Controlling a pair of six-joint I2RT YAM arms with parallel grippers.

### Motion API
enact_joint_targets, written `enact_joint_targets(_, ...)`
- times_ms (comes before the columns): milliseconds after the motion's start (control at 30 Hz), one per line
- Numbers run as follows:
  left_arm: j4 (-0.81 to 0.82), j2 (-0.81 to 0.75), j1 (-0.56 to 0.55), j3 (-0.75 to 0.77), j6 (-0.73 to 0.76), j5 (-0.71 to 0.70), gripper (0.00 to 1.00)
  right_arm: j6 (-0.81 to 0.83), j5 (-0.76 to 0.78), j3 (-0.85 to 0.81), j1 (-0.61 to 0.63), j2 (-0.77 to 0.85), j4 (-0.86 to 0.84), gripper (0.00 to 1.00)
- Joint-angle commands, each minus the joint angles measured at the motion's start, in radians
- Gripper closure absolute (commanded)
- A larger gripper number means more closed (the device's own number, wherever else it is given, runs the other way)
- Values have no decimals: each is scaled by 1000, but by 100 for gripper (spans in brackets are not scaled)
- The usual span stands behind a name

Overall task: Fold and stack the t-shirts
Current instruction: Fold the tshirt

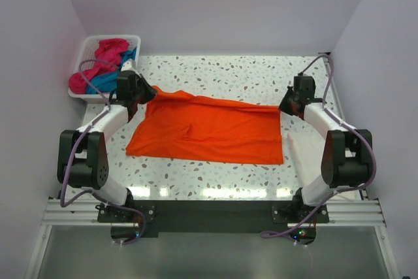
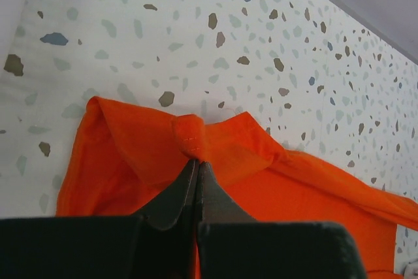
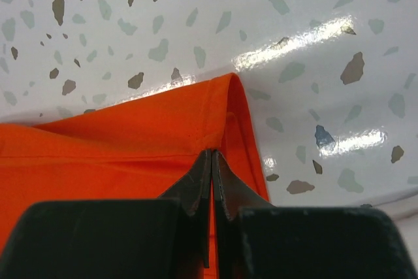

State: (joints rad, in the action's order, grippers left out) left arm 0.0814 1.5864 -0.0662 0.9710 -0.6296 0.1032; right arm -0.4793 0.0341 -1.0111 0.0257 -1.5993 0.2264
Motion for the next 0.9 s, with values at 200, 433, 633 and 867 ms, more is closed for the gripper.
enact_joint_targets(200,-12,-209,8,-146,-74,-100,100,-27,16,100,0,140,2,100)
enact_joint_targets(433,-55,-315,8,-213,-93,-151,100,-35,20,154,0,193,-1,100)
enact_joint_targets(633,-80,-385,8,-273,-110,-175,100,-42,15,197,0,234,-2,100)
enact_joint_targets(867,-134,-483,8,-365,-142,-177,100,-47,9,259,0,282,-18,100)
